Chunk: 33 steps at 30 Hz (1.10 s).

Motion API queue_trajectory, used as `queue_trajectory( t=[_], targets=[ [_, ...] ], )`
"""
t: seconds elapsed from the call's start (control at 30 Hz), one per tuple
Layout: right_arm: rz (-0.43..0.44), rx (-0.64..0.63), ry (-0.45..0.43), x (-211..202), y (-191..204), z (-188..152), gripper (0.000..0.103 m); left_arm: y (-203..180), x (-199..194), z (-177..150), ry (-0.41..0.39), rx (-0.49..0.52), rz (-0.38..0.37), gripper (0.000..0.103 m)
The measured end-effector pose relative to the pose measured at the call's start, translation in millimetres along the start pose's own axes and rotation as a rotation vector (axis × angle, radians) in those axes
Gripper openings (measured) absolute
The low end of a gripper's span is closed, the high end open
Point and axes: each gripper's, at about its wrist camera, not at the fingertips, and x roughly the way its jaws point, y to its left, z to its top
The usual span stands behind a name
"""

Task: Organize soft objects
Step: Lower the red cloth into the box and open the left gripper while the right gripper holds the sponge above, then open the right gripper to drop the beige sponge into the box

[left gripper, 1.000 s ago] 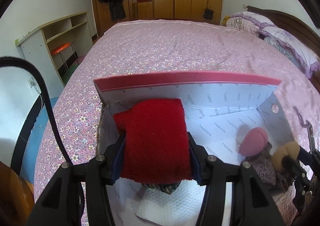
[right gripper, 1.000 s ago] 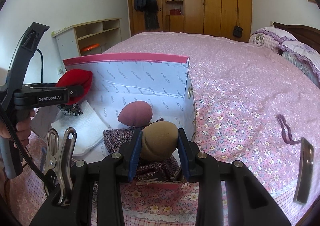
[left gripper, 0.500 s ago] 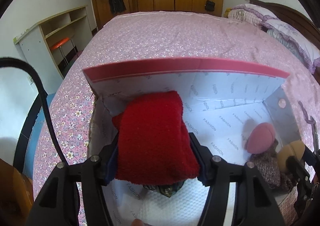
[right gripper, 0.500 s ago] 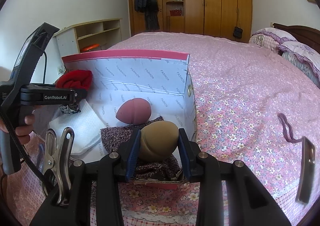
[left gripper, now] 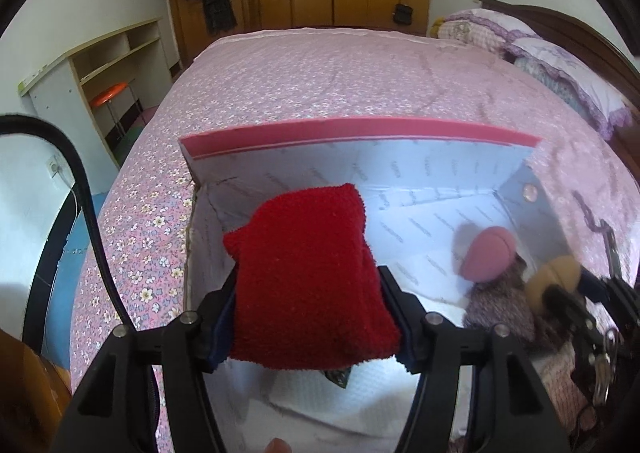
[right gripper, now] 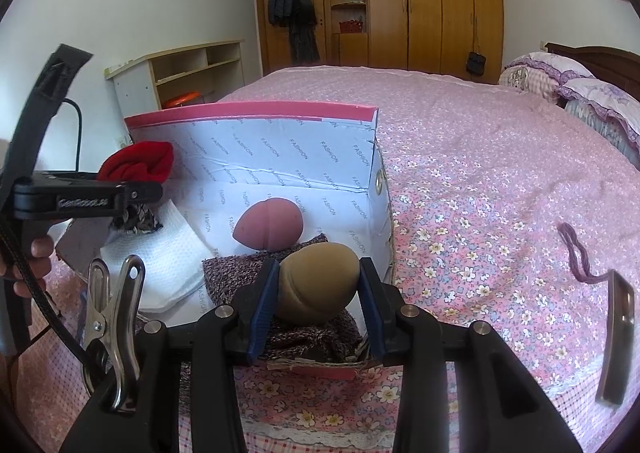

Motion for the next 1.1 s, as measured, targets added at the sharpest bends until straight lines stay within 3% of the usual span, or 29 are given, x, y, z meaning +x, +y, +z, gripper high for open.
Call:
queue_trajectory(
  t=[0.13, 0.33, 0.73, 1.1],
  targets=[
    [0.014, 0.014, -0.003, -0.9, -3.0, 0.9, 0.040, -7.1, -11.3, -6.2, -0.009, 0.033, -0.023, 0.066],
    [0.044, 0.036, -0.013, -7.7, -4.1, 3.0, 0.048, -12.8, -21.9, -10.7, -0.019, 0.042, -0.057, 0.075],
    [0.039, 0.030, -0.031, -21.2, 2.9, 7.4, 0.050, -8.1, -42.2, -16.0, -0.057, 0.056, -0.051, 0.075],
    [0.036, 0.003, -0.070, -51.7, 13.0, 8.6, 0.050, -2.0, -78.0, -42.2, -0.091, 0.085, -0.035, 0.075]
  ],
)
